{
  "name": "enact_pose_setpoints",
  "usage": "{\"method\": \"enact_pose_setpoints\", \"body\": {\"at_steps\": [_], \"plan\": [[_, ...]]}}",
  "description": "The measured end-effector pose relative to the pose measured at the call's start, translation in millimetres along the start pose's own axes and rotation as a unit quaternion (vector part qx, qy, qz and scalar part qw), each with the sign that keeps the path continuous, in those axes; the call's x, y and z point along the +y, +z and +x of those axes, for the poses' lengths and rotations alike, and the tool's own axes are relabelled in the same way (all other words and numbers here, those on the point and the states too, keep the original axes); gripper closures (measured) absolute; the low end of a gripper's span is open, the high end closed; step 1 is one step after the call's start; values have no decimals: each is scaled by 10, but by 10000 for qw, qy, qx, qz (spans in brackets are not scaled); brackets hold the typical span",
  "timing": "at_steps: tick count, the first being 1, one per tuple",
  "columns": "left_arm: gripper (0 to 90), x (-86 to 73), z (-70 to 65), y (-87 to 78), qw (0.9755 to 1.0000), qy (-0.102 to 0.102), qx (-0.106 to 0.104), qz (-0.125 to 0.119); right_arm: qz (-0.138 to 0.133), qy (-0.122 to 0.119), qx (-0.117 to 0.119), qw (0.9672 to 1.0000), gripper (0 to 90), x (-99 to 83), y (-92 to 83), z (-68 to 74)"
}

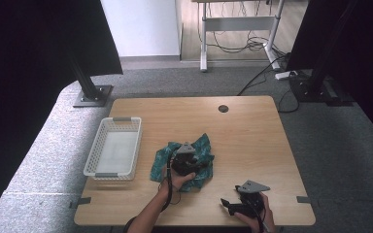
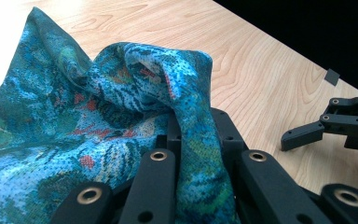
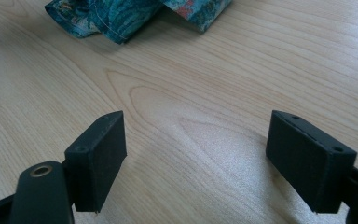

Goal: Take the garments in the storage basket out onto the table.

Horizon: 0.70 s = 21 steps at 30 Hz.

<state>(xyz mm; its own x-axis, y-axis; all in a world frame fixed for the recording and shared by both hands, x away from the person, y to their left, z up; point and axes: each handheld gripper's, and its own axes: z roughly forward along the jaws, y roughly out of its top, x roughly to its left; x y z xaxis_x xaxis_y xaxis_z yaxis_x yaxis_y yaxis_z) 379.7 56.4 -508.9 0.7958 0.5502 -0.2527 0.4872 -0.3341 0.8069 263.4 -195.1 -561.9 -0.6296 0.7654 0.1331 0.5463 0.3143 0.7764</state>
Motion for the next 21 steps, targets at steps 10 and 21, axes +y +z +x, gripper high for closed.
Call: {"method": "enact_pose_setpoints", "body": {"at_steps": [10, 21], "plan": [[798, 36, 6, 115, 10000, 33, -25, 30, 1, 6, 5, 10000, 198, 0, -1, -1], [784, 34, -28, 199, 9999, 36, -93, 47, -2, 11, 10, 10000, 198, -2, -3, -2]]}}
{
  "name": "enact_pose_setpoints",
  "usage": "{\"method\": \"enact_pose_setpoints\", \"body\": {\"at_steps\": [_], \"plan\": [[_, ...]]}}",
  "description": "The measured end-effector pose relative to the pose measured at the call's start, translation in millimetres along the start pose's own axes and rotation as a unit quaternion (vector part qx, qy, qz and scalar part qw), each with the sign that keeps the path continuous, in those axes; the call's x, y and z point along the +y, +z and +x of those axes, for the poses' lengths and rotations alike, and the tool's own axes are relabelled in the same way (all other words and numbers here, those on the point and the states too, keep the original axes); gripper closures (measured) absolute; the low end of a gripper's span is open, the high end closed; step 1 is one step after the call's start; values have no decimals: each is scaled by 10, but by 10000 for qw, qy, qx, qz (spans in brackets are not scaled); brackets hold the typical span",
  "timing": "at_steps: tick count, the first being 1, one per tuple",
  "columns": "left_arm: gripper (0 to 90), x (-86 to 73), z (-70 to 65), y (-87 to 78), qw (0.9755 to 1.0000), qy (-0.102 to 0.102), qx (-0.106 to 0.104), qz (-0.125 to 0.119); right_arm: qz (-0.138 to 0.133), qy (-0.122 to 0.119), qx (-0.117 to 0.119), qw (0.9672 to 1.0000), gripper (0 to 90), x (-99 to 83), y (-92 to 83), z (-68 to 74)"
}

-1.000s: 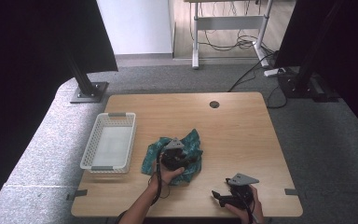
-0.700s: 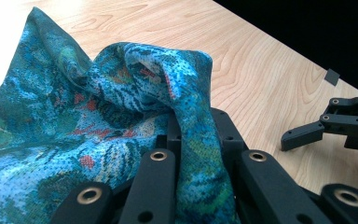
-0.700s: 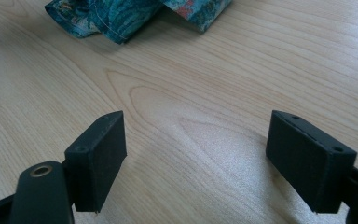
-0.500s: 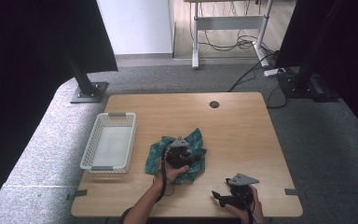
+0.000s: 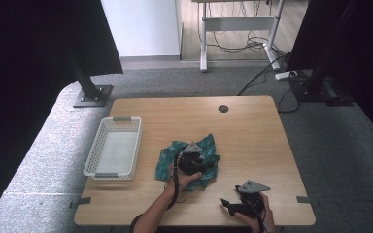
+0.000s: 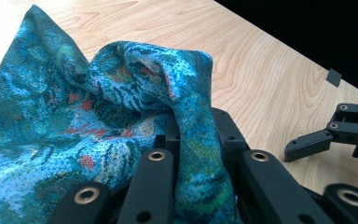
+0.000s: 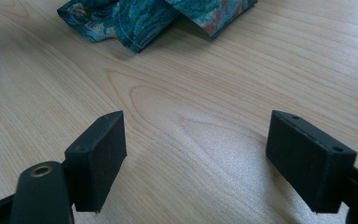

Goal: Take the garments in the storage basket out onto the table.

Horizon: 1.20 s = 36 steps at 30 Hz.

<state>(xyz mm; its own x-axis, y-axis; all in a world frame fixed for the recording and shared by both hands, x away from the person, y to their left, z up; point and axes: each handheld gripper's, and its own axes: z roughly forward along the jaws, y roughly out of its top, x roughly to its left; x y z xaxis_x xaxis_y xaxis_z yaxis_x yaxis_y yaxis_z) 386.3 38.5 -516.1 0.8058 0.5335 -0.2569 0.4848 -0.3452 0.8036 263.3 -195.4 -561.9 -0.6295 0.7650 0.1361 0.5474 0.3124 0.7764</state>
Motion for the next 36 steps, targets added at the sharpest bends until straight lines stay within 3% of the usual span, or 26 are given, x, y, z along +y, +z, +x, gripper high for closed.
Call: {"method": "enact_pose_setpoints", "body": {"at_steps": [2, 5, 8, 11, 17, 27, 33, 36], "plan": [[734, 1, 7, -16, 10000, -50, 9, -41, 4, -8, -7, 10000, 198, 1, 1, 1], [497, -6, 1, -54, 9995, -128, 226, -175, 3, -6, -9, 10000, 198, 1, 1, 1], [354, -30, -13, -117, 9994, -207, 181, -222, -4, 5, -8, 10000, 198, 1, 2, 0], [286, -65, -35, -196, 9997, -179, 57, -182, -12, 17, -7, 10000, 198, 0, 2, -1], [228, -151, -72, -403, 9996, -154, -47, -233, -11, -1, -37, 10000, 198, -3, 2, 7], [209, -363, -88, -732, 9997, -44, 113, -207, -6, 35, 11, 10000, 198, 12, 11, -12], [210, -576, -152, -931, 9986, 74, 510, -152, 10, -3, 30, 10000, 197, 13, 11, -8], [208, -699, -182, -1046, 9979, 29, 612, -212, 10, -23, 42, 10000, 198, 10, 9, -7]]}}
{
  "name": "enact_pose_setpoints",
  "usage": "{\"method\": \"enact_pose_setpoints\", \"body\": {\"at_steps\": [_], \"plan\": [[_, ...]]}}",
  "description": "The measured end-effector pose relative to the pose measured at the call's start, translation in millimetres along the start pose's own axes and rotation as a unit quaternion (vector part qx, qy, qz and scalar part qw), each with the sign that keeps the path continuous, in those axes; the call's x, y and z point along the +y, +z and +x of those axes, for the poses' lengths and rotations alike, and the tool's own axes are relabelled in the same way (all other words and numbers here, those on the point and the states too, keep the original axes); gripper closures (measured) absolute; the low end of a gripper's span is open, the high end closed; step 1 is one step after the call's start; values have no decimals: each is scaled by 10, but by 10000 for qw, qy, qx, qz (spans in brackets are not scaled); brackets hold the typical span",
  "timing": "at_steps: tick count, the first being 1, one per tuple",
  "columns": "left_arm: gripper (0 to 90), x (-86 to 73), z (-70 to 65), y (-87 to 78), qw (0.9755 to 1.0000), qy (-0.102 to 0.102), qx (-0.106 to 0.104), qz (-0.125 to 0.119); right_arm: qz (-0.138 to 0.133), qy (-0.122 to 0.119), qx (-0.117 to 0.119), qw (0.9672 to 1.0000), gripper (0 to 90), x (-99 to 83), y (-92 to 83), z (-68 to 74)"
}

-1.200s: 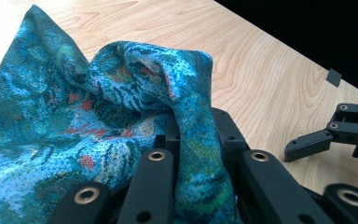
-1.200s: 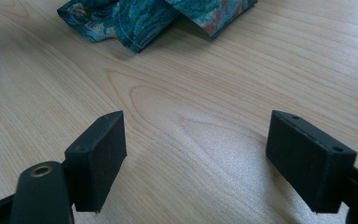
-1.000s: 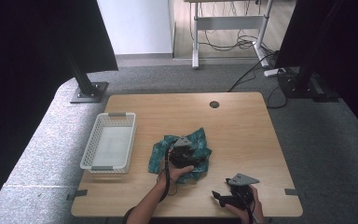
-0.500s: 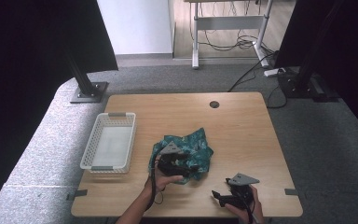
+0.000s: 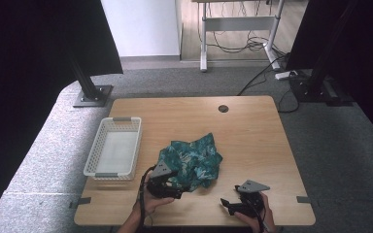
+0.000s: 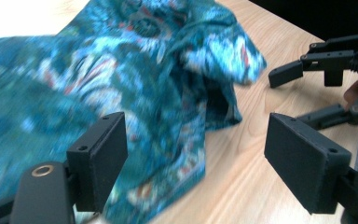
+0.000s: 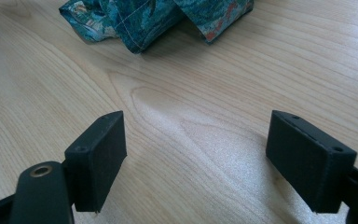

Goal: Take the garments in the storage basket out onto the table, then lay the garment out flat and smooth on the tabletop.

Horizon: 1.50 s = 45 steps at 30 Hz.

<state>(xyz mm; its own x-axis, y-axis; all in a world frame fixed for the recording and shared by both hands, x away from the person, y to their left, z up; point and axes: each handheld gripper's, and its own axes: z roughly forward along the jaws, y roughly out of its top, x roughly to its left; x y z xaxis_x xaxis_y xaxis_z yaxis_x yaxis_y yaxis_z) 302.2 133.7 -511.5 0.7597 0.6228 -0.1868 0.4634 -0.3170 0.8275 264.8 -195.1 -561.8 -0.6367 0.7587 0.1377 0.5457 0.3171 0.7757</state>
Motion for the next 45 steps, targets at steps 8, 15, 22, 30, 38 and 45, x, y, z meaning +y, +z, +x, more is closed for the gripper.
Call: {"method": "enact_pose_setpoints", "body": {"at_steps": [8, 15, 22, 30, 38, 45], "plan": [[198, -289, -25, -307, 9998, 105, 165, 32, 7, -31, 8, 10000, 198, -3, -3, 3], [199, -493, 38, -514, 9992, 25, 388, 80, 18, -49, -14, 10000, 198, -2, -1, 9], [197, -657, 82, -575, 9984, -52, 512, 248, 21, -66, -16, 10000, 197, -3, 0, 11], [197, -663, 105, -569, 9980, -101, 570, 262, 23, -79, -18, 10000, 198, -2, 1, 13], [185, -657, 107, -585, 9979, -108, 630, 139, 23, -78, -7, 10000, 198, -2, 0, 13], [186, -669, 98, -561, 9977, -90, 653, 166, 19, -69, -4, 10000, 197, 2, 4, 7]]}}
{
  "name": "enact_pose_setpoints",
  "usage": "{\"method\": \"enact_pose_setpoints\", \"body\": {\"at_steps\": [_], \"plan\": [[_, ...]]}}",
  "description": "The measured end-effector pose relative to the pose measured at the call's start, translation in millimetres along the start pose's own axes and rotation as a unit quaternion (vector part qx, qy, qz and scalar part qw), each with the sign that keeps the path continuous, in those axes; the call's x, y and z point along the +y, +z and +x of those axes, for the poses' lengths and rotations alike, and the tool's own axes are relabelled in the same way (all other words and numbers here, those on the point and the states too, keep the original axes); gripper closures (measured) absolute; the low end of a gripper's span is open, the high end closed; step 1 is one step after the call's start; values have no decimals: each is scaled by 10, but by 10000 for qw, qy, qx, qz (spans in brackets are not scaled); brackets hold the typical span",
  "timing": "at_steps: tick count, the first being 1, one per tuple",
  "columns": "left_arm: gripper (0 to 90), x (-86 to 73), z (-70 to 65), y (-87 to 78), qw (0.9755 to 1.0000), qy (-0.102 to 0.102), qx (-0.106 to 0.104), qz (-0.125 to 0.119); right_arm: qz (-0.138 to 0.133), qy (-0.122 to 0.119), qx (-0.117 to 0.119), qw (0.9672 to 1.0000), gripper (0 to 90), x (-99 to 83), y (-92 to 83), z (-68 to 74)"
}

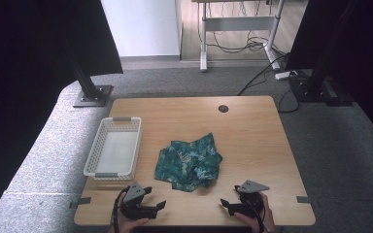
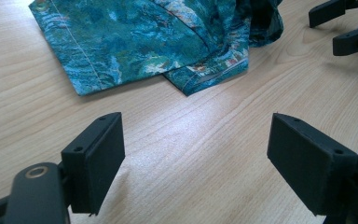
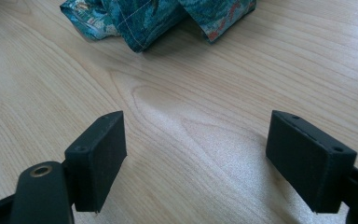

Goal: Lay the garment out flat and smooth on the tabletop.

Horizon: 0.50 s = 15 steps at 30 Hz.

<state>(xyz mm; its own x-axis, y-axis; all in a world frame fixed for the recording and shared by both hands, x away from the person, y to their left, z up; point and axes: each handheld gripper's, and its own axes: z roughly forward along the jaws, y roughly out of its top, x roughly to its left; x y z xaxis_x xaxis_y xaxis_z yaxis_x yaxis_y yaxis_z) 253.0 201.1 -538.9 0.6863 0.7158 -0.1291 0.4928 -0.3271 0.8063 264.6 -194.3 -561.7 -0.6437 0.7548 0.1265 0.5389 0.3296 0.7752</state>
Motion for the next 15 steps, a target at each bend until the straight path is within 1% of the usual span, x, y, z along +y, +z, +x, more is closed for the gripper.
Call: {"method": "enact_pose_setpoints", "body": {"at_steps": [7, 10, 15], "plan": [[187, 45, -92, 64, 9999, 112, -23, -32, -3, 57, 31, 10000, 198, 5, -1, -9], [189, 62, -124, 106, 9999, 102, -48, -51, -4, 110, 60, 9999, 197, 7, -7, -23], [190, 97, -174, 205, 9997, 250, -4, -25, -12, 124, 75, 9999, 198, 0, -20, -33]]}}
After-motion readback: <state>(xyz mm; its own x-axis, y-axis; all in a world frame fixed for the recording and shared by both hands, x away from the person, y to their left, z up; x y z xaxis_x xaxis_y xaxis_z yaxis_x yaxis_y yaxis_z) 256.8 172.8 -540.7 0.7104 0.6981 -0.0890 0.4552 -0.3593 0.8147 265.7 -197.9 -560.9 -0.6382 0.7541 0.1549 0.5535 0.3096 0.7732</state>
